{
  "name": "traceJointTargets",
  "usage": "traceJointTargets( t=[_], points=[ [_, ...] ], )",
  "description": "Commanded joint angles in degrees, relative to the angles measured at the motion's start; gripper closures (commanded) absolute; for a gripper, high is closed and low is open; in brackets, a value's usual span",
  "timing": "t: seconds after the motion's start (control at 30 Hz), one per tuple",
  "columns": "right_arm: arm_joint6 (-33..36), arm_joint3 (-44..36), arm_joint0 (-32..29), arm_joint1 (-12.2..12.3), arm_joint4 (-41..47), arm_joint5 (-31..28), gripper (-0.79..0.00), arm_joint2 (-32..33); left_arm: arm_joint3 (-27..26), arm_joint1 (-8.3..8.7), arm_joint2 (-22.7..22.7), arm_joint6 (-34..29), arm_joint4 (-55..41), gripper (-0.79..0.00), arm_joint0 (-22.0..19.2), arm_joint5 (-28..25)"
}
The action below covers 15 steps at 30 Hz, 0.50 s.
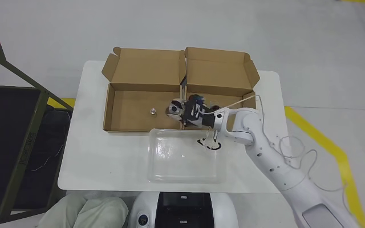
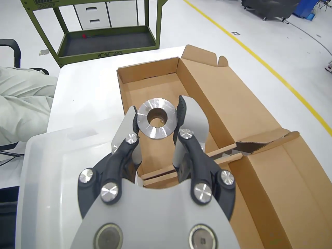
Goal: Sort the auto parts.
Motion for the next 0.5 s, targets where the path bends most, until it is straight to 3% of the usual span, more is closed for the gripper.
traceJointTargets(
  t=[0.0,0.47],
  points=[
    [0.6,2.1,1.5,-0.7,0.4,0.8,0.0,-1.5,0.0,0.0,0.0,0.0,0.0,-0.785,0.0,0.0],
    [3.5,14.6,9.6,-5.4,1.8,5.1,0.0,-9.8,0.0,0.0,0.0,0.0,0.0,-0.785,0.0,0.0]
  ],
)
